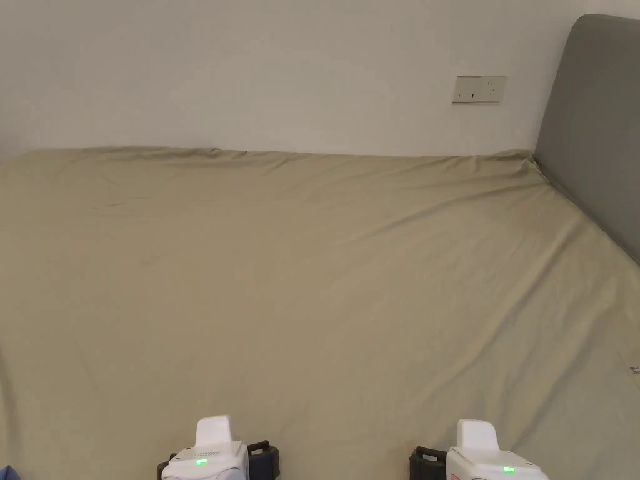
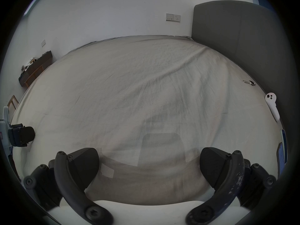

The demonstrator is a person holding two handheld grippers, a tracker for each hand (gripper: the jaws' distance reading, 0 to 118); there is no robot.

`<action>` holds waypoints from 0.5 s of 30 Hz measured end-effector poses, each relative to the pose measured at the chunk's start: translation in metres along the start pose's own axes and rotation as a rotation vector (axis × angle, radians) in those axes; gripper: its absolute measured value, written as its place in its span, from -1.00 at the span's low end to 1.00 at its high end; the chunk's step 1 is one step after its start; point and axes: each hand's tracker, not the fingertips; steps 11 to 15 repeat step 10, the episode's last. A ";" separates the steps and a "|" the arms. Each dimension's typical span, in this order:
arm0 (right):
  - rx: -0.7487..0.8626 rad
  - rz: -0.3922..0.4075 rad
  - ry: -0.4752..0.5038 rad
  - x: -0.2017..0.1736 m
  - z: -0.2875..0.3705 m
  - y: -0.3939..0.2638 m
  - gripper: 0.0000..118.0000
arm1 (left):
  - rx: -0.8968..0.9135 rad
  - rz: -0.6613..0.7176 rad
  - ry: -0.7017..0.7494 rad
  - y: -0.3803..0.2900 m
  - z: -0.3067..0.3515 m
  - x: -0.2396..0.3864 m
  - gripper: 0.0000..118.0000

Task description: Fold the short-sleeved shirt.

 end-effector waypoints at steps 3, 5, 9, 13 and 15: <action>0.000 -0.001 0.001 0.000 0.001 0.000 1.00 | 0.000 0.000 0.000 0.000 0.000 0.000 1.00; 0.000 0.000 0.000 -0.001 0.002 0.000 1.00 | 0.000 -0.001 0.000 0.000 0.001 0.000 1.00; 0.000 0.000 0.001 -0.001 0.003 0.000 1.00 | 0.000 -0.001 0.000 0.000 0.000 0.000 1.00; 0.000 0.000 0.001 -0.002 0.004 0.000 1.00 | 0.000 -0.001 0.000 0.000 0.000 0.000 1.00; 0.000 0.000 0.001 -0.002 0.004 0.000 1.00 | 0.000 -0.001 0.000 0.000 0.000 0.000 1.00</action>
